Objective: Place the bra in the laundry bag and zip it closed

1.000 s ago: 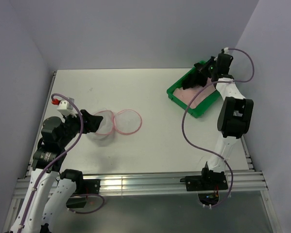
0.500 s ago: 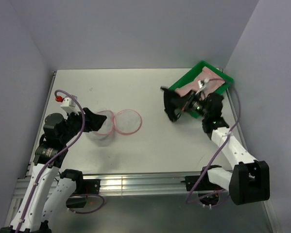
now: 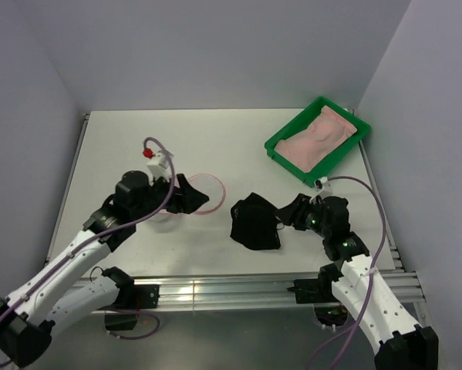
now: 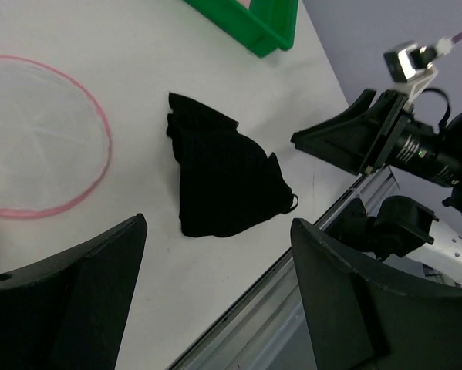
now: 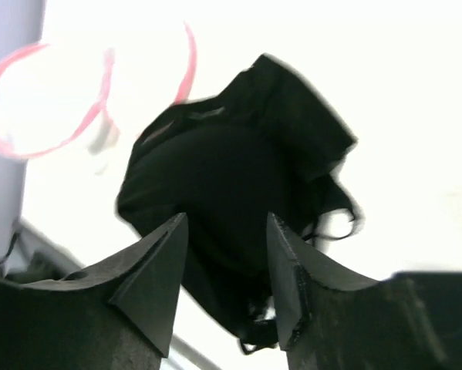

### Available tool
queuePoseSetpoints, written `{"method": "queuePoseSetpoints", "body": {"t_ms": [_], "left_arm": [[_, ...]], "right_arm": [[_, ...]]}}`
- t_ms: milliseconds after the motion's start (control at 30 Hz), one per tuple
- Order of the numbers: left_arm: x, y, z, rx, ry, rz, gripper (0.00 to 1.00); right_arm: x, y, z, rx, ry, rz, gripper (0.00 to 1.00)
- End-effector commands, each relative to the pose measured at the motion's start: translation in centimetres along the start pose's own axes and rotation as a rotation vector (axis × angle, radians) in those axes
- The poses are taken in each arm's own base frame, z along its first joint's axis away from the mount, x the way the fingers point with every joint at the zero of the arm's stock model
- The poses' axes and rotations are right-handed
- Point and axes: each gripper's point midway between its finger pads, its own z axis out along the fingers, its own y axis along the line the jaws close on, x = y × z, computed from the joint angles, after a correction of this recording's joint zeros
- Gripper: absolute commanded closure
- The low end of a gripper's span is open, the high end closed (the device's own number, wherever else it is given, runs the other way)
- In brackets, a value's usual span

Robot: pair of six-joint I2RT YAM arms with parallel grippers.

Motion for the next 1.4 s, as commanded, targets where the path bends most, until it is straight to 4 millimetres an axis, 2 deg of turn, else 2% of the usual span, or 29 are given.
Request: {"method": "queuePoseSetpoints", "body": {"t_ms": [0,33,100,200,233,300,333,500,600,700,767,800,900,933,1000,1100,1133,1167,1200,1233,1267,1300,1367], "left_arm": [[-1.4,-1.4,2.2,-0.015,-0.073,-0.007,0.19],[-0.2,-1.4,3.6,-0.021,-0.034,-0.006,0.19],[0.7,-1.0,5.0,-0.043,-0.010,-0.003,0.19],[2.2,-0.9,7.9,-0.053,0.042,0.006,0.17],[2.6,-1.2,8.4,-0.046,0.054,0.010,0.16],[2.7,-1.8,9.5,-0.023,0.056,0.018,0.15],[3.1,-2.1,9.7,-0.018,0.064,0.025,0.15],[3.8,-2.2,9.8,-0.032,0.072,0.039,0.14],[4.1,-2.3,9.6,-0.028,0.071,0.042,0.14],[4.5,-2.1,9.4,-0.031,0.075,0.043,0.14],[4.6,-2.0,9.3,-0.033,0.075,0.043,0.14],[4.7,-1.8,9.3,-0.035,0.075,0.043,0.14],[4.8,-1.7,9.2,-0.036,0.074,0.044,0.14],[4.7,-1.8,9.2,-0.034,0.071,0.045,0.14],[4.5,-1.8,9.0,-0.036,0.061,0.048,0.14],[3.8,-2.0,8.2,-0.029,0.028,0.052,0.14],[3.5,-2.2,7.9,-0.017,0.014,0.055,0.14],[3.0,-2.7,7.6,0.001,-0.009,0.055,0.13],[2.5,-3.0,6.8,0.014,-0.034,0.058,0.11],[1.9,-2.8,6.5,-0.002,-0.062,0.062,0.10],[1.7,-2.8,6.1,-0.001,-0.072,0.065,0.07],[1.3,-3.0,5.6,0.008,-0.091,0.071,0.03],[0.9,-3.2,5.0,0.018,-0.109,0.089,0.01]], "right_arm": [[-2.6,-0.7,0.0,0.097,-0.072,-0.042,0.49],[-3.0,-1.2,0.4,0.124,-0.080,-0.041,0.51],[-2.9,-1.8,0.9,0.150,-0.069,-0.037,0.52],[-1.6,-3.4,2.1,0.194,-0.011,-0.014,0.45],[-1.3,-3.9,2.8,0.210,0.000,-0.005,0.39],[-0.9,-4.4,3.4,0.222,0.006,0.006,0.34],[-0.4,-4.8,3.8,0.233,0.027,0.013,0.33],[-0.6,-5.1,5.7,0.248,0.019,0.020,0.34],[-1.1,-5.0,6.8,0.250,0.006,0.037,0.43],[-0.5,-5.8,7.8,0.278,0.027,0.057,0.49],[-0.4,-5.3,8.5,0.250,0.036,0.076,0.53],[-0.1,-5.4,8.8,0.252,0.044,0.084,0.63],[-1.1,-5.1,9.5,0.238,-0.010,0.101,0.75],[-2.0,-4.5,9.8,0.217,-0.046,0.104,0.88],[-3.3,-3.4,9.9,0.173,-0.085,0.102,1.00],[-6.3,0.6,9.7,0.022,-0.174,0.067,1.00],[-7.8,2.5,9.0,-0.038,-0.220,0.023,1.00],[-8.3,4.0,8.6,-0.088,-0.226,-0.012,1.00],[-10.1,6.3,7.5,-0.149,-0.274,-0.055,1.00],[-10.5,7.2,7.1,-0.171,-0.280,-0.106,1.00],[-11.7,9.0,6.3,-0.216,-0.299,-0.141,1.00],[-12.1,10.7,5.2,-0.275,-0.297,-0.178,1.00],[-12.3,12.2,4.2,-0.320,-0.284,-0.218,1.00]]}}
